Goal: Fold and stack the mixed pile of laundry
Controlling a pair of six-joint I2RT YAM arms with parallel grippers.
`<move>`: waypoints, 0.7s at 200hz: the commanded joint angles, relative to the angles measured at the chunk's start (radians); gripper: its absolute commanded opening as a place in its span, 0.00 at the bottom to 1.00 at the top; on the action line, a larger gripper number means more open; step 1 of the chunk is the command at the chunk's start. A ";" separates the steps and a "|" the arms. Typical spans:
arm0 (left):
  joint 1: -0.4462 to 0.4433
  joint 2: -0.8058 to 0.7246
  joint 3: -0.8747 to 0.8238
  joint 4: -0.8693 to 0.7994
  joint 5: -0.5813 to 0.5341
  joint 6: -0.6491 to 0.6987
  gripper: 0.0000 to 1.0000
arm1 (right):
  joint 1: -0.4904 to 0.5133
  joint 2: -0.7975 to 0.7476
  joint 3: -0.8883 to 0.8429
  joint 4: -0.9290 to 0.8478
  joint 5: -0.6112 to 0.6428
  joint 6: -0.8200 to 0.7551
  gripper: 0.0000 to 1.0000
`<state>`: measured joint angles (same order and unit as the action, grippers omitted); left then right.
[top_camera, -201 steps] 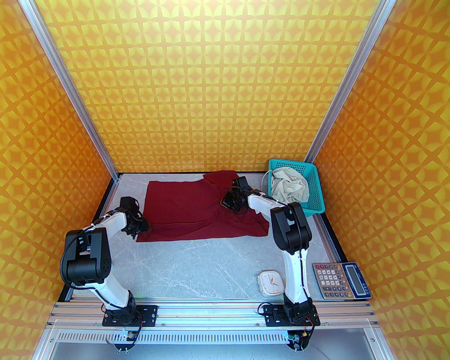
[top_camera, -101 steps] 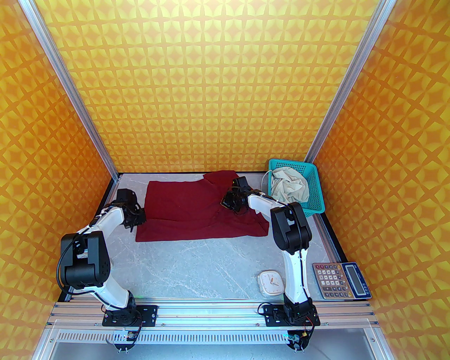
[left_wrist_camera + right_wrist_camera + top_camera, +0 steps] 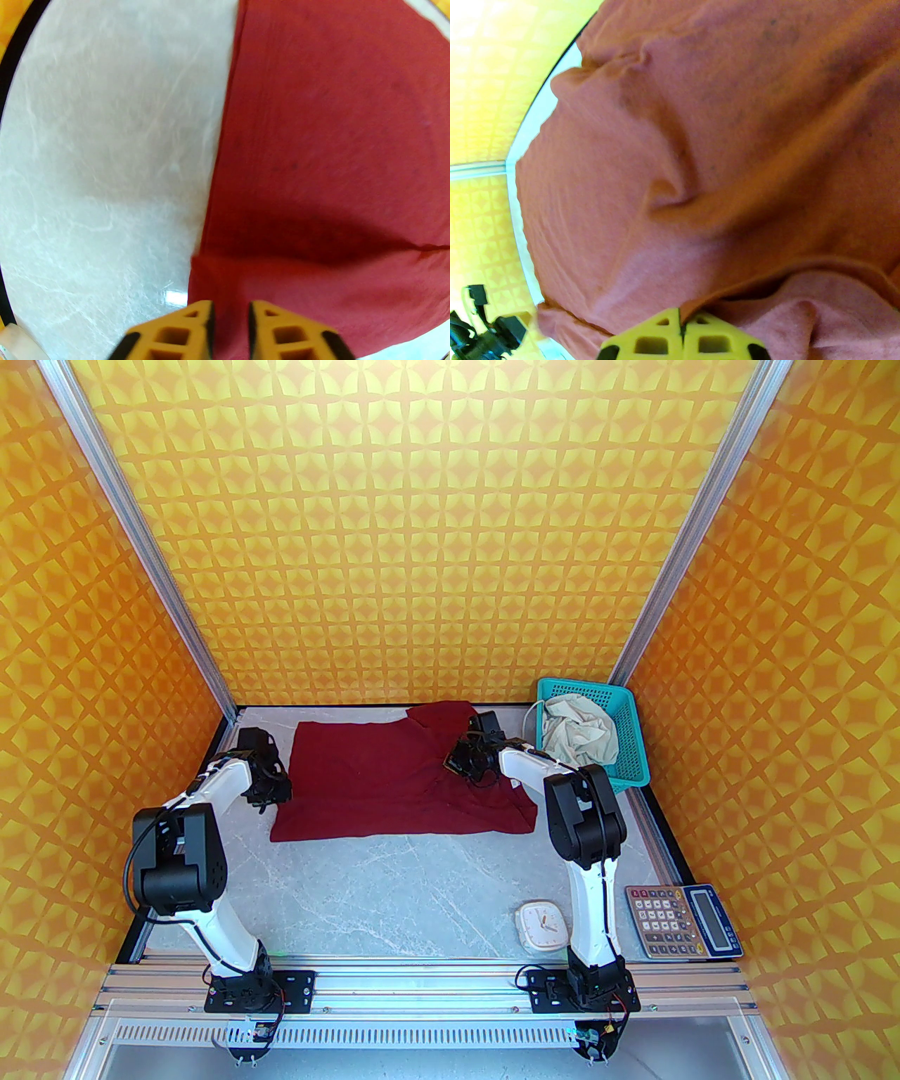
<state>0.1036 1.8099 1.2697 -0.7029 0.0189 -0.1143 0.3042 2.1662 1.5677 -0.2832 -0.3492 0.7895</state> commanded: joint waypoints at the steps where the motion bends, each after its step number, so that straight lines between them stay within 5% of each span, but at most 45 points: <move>1: 0.002 0.009 0.020 -0.026 -0.043 -0.005 0.37 | -0.006 -0.040 -0.024 0.071 -0.009 0.039 0.00; 27: 0.016 0.011 0.026 -0.023 -0.068 -0.026 0.43 | -0.008 -0.034 -0.036 0.119 -0.013 0.068 0.05; 71: 0.017 -0.066 -0.009 0.003 -0.097 -0.060 0.53 | -0.009 -0.025 -0.036 0.134 -0.017 0.086 0.40; 140: -0.083 -0.261 -0.176 0.056 0.015 -0.108 0.47 | -0.014 -0.189 -0.129 0.039 0.025 -0.015 0.52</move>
<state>0.0803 1.5822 1.1580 -0.6773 -0.0380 -0.1940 0.2985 2.1128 1.4895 -0.1741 -0.3576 0.8494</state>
